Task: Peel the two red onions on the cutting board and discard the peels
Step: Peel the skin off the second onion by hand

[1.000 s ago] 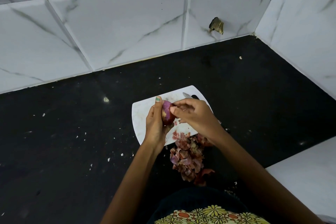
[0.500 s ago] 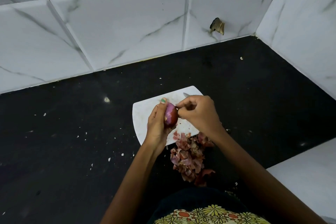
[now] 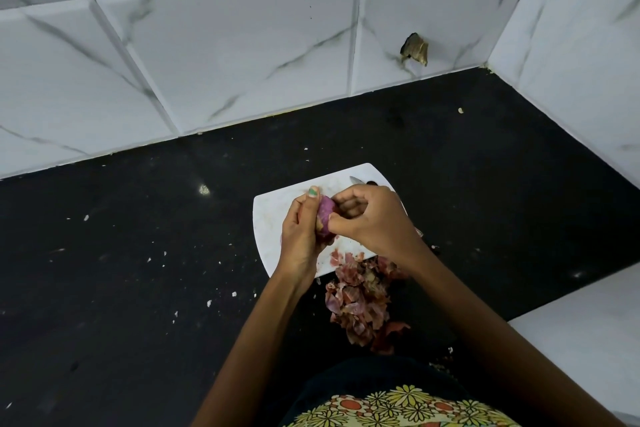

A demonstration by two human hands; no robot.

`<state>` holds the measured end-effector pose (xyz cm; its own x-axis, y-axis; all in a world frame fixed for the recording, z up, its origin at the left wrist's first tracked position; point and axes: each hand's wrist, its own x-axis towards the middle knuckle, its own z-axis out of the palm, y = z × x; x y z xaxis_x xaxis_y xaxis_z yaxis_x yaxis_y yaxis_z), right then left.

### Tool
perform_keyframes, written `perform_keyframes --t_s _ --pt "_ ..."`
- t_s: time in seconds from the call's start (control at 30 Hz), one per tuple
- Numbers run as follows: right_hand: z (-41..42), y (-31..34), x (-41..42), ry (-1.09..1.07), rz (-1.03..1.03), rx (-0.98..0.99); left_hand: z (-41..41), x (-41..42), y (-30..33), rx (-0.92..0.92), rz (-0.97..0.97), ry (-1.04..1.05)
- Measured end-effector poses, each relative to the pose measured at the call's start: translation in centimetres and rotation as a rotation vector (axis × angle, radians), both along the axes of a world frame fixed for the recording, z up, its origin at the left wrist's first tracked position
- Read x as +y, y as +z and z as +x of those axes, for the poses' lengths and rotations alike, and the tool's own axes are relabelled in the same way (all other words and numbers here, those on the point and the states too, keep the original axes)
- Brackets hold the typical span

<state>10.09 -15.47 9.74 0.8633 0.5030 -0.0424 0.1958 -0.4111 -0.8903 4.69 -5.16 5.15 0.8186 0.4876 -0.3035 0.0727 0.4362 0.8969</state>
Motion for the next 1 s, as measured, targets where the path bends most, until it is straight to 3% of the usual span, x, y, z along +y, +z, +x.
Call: perform_keyframes --t_s 0.23,0.4,0.7,1.0 --pt "0.5 0.1 -0.4 0.066 -0.028 -0.015 0.0 0.1 -0.6 0.025 0.029 -0.02" --pt "1.3 -0.3 -0.8 -0.049 0.065 0.037 0.1 0.1 -0.3 0.064 -0.029 -0.031" --pt "-0.1 -0.5 -0.3 0.067 0.006 -0.001 0.3 0.4 0.1 0.077 -0.073 0.023" --pt "0.4 -0.1 -0.4 0.074 0.045 0.024 -0.1 0.8 -0.5 0.064 -0.041 -0.052"
